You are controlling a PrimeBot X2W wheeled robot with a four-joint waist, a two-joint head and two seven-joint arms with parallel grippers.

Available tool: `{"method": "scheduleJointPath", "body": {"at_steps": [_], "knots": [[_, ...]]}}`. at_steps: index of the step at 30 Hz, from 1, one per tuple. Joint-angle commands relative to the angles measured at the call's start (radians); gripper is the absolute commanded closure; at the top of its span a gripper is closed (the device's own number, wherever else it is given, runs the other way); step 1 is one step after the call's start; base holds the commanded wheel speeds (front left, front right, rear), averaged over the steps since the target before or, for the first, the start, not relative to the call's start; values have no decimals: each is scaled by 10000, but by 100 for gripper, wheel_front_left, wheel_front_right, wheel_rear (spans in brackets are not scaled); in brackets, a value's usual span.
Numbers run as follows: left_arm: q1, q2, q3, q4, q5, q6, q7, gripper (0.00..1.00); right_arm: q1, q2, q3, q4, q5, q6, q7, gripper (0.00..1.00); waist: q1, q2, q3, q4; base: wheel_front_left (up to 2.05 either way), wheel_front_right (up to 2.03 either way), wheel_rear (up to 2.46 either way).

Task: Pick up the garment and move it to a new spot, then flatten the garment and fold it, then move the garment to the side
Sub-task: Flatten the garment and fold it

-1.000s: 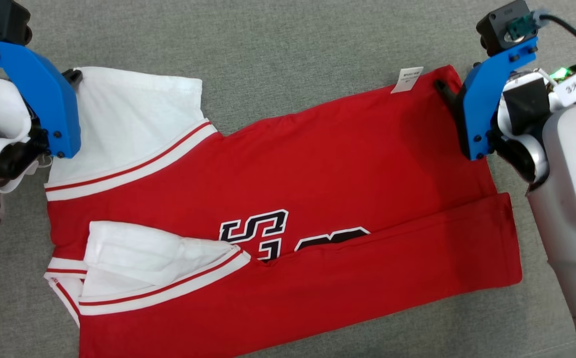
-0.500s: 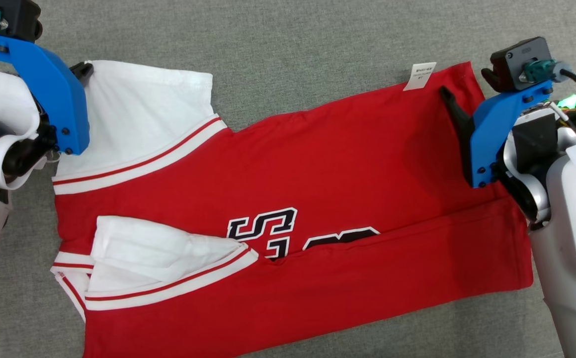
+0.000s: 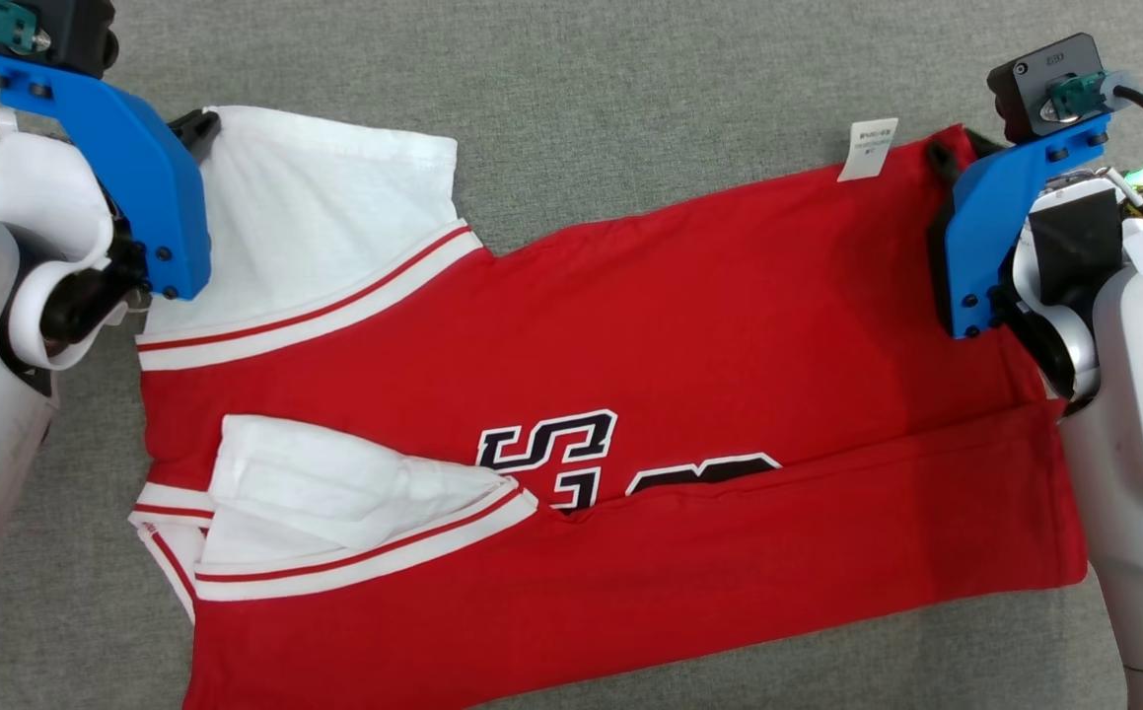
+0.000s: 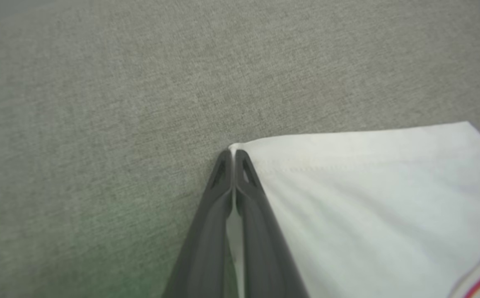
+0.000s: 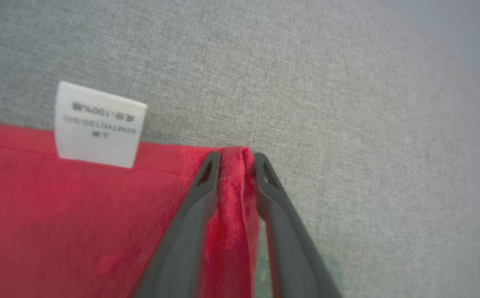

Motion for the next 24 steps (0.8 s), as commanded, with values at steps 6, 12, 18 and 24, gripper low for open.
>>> {"method": "scheduleJointPath", "body": {"at_steps": [6,12,18,24], "knots": [[338,-258,-108,138,48,-150,-654,100,287,34,-282,-17,-73,-2,-226,100,-1,1,-326,88,0,0,0],[823,-485,201,-134,-103,-288,-2140,100,910,140,-694,-335,136,-1,-684,100,-1,1,-906,335,0,0,0],[1848,-717,372,-638,-310,-442,-3663,100,1949,11,-1337,-737,282,-1,-1478,100,-1,1,-1630,810,0,0,0],[3083,-818,258,-1386,-220,-367,-4737,100,3035,-48,-1748,-942,450,-1,-1945,100,-1,1,-2272,1216,0,0,0]]}}
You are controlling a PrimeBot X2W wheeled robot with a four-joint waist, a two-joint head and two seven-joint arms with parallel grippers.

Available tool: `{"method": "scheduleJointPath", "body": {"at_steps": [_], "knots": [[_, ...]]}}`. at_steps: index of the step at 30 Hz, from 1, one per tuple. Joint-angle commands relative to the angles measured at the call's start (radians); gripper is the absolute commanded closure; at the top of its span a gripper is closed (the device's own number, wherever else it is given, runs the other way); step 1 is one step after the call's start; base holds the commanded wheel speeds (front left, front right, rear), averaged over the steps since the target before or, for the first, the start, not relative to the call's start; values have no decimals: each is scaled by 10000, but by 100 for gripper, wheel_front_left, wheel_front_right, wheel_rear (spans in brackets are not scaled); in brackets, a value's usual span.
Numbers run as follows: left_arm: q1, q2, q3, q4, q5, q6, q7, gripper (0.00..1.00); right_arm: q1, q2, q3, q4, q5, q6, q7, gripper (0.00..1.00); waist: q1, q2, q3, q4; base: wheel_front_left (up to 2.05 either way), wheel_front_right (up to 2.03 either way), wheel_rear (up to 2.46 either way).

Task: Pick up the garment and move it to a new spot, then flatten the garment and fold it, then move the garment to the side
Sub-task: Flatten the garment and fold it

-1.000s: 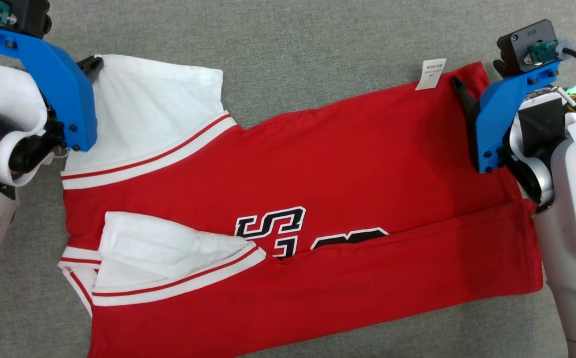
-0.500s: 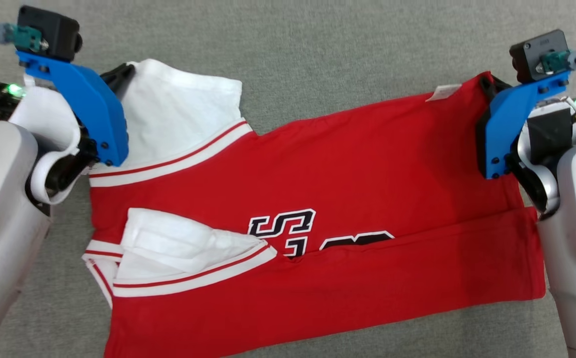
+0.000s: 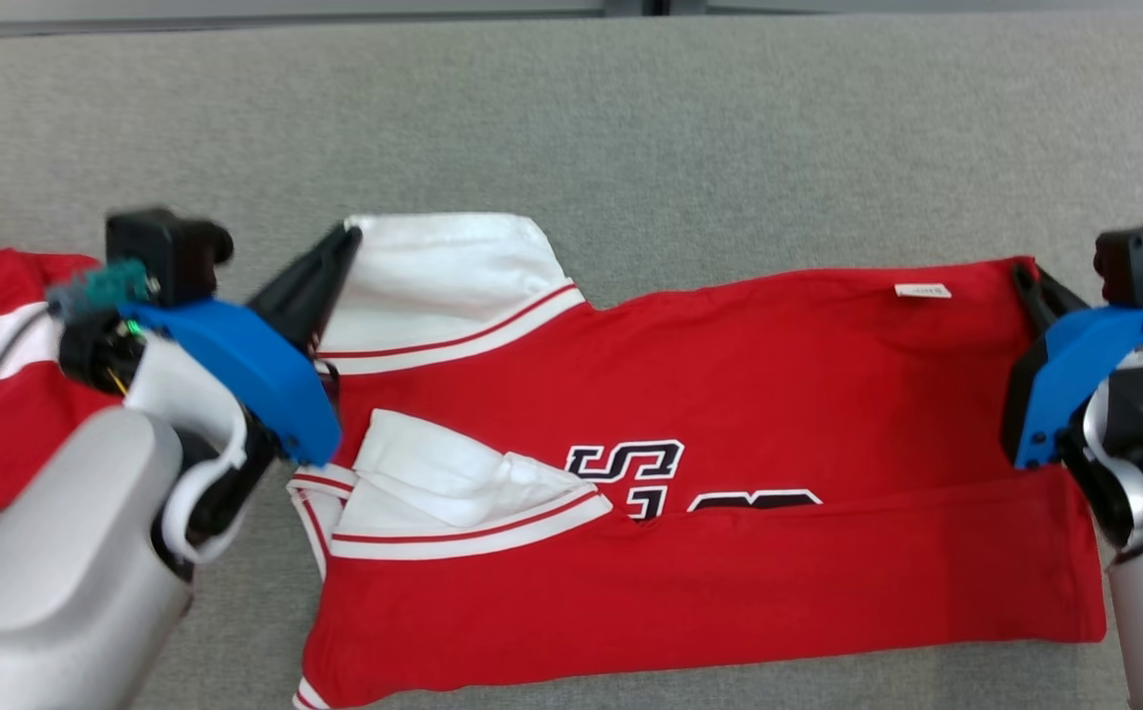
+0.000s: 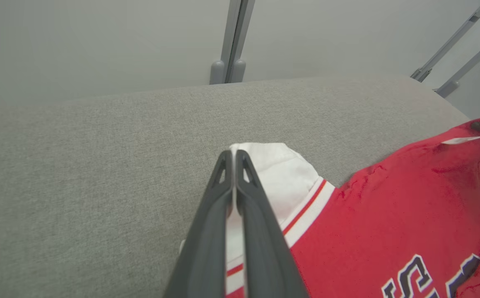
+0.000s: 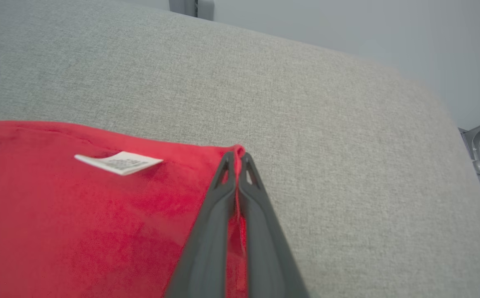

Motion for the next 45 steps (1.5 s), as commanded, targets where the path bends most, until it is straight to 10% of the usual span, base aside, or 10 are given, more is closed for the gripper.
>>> {"method": "scheduleJointPath", "body": {"at_steps": [1,36,37,38,39,45], "knots": [[308,-4,-19,-233,51,64,-216,100,304,-72,23,-64,131,1,-220,100,1,-2,-129,54,0,0,0],[5839,311,-464,-3350,-990,2013,-1159,100,2547,-1054,-270,1382,136,0,-1139,100,1,-2,-1919,856,0,0,0],[5874,330,-557,-3296,-957,2024,-1075,100,2637,-1007,-301,1393,148,0,-1074,7,1,-2,-1947,852,0,0,0],[5888,345,-596,-3255,-896,2049,-1053,61,2682,-965,-322,1377,154,0,-1071,0,1,-2,-1977,840,0,0,0],[5899,324,-592,-3228,-886,2092,-1067,2,2727,-919,-360,1363,181,0,-1079,0,1,-2,-2005,829,0,0,0],[5934,300,-661,-2947,-590,2413,-1204,0,3154,-662,-657,1026,394,1,-1055,0,1,-2,-2233,838,0,0,0]]}}
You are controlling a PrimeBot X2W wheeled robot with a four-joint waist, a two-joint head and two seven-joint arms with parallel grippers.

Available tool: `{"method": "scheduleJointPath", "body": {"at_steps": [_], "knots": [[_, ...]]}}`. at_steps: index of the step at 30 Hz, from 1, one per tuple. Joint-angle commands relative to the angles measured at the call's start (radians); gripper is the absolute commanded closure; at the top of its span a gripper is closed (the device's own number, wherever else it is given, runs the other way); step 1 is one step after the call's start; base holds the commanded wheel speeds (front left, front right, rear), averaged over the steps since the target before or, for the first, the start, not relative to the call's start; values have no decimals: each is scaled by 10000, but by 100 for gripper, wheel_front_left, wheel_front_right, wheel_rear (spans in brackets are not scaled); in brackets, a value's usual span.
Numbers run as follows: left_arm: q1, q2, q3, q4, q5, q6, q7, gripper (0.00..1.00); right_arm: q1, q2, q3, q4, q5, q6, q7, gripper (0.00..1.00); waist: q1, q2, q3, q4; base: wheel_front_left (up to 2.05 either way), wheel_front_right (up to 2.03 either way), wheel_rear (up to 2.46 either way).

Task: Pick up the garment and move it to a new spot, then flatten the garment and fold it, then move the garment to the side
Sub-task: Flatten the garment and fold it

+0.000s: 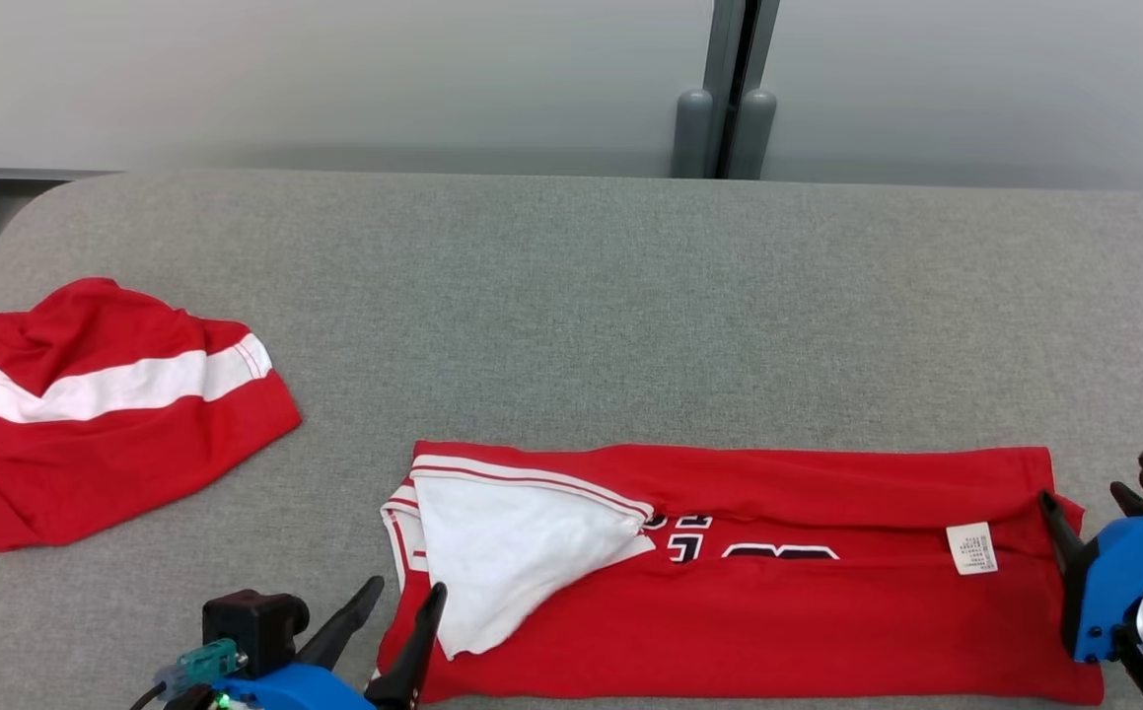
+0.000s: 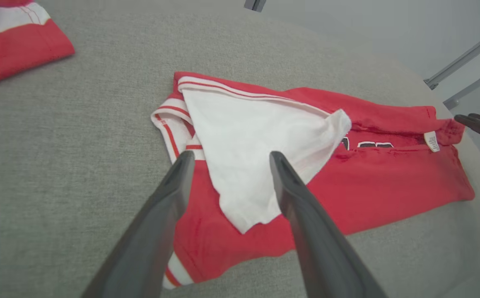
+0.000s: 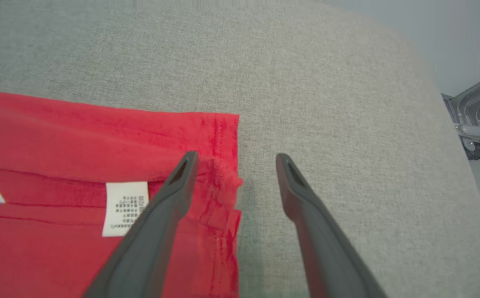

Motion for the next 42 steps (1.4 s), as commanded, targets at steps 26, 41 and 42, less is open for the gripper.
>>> {"method": "scheduleJointPath", "body": {"at_steps": [26,41,42], "knots": [[-1116,-1777,2718,2322,3139,-64,-2831,0,652,2370,-2133,-822,988,1,-1537,0,0,0,-426,-68,0,0,0],[-1457,-2118,3257,3023,3721,-595,-2834,0,-620,2369,-2451,2321,370,3,-2018,0,0,0,69,76,0,0,0],[-1530,-2116,3263,3052,3748,-622,-2834,0,-686,2367,-2608,2440,197,1,-2091,0,0,0,97,103,0,0,0]]}}
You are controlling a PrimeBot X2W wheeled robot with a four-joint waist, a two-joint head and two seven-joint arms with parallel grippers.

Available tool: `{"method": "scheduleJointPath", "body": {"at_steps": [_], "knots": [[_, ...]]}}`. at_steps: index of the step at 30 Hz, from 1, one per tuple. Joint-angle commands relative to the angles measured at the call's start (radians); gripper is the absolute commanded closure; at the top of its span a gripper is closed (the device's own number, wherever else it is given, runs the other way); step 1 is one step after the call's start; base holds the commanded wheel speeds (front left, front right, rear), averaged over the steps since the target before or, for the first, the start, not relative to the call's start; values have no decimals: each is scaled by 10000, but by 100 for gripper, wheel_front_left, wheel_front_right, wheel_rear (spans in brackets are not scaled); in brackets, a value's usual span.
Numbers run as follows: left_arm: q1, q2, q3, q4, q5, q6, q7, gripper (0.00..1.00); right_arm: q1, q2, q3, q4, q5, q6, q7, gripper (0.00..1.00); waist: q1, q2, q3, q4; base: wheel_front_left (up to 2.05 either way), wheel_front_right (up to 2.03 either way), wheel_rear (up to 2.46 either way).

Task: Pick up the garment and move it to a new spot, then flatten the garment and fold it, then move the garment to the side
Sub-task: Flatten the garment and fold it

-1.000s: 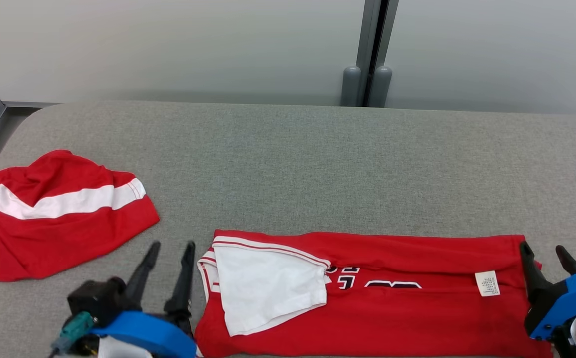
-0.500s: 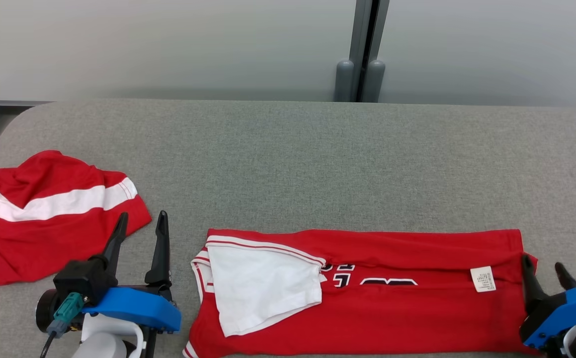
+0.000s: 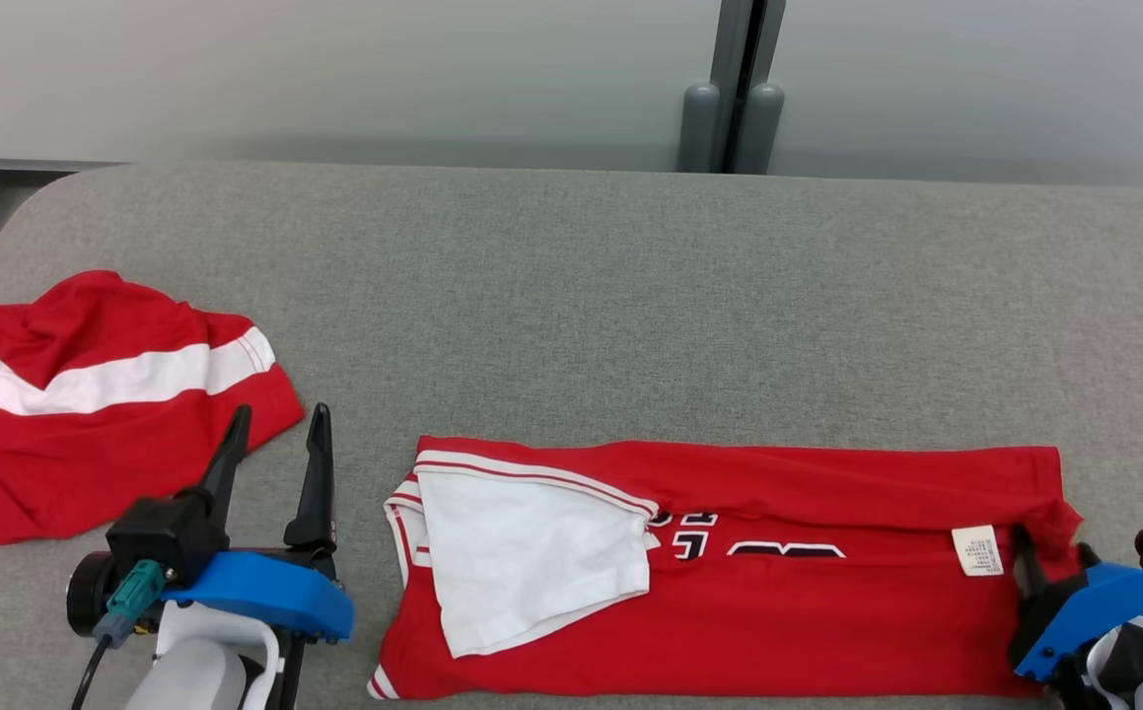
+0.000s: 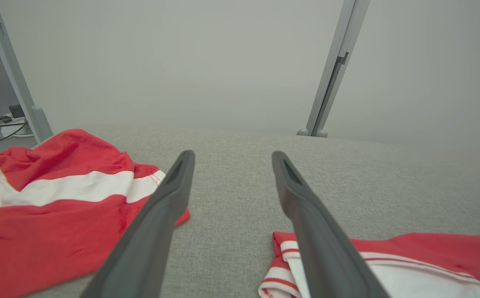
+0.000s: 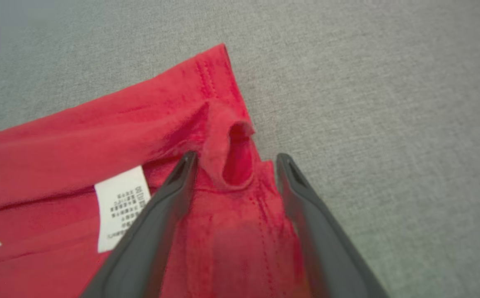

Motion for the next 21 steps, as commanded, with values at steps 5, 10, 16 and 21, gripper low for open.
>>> {"method": "scheduleJointPath", "body": {"at_steps": [5,10,16,21], "knots": [[-375,-17,96,130,93,-85,-44,0,-318,-7,-158,818,-309,1,238,0,-1,0,73,73,0,0,0],[-345,-73,137,171,109,-113,-44,0,-296,80,258,1309,-325,17,665,51,-1,0,38,40,0,0,0],[-143,-91,215,211,115,-127,-44,0,-212,44,325,1132,-425,1,558,100,-1,0,-73,-32,0,0,0],[15,-40,234,276,85,-79,-45,0,-98,-62,-323,371,-656,-6,393,100,-1,0,-204,-147,0,0,0]]}}
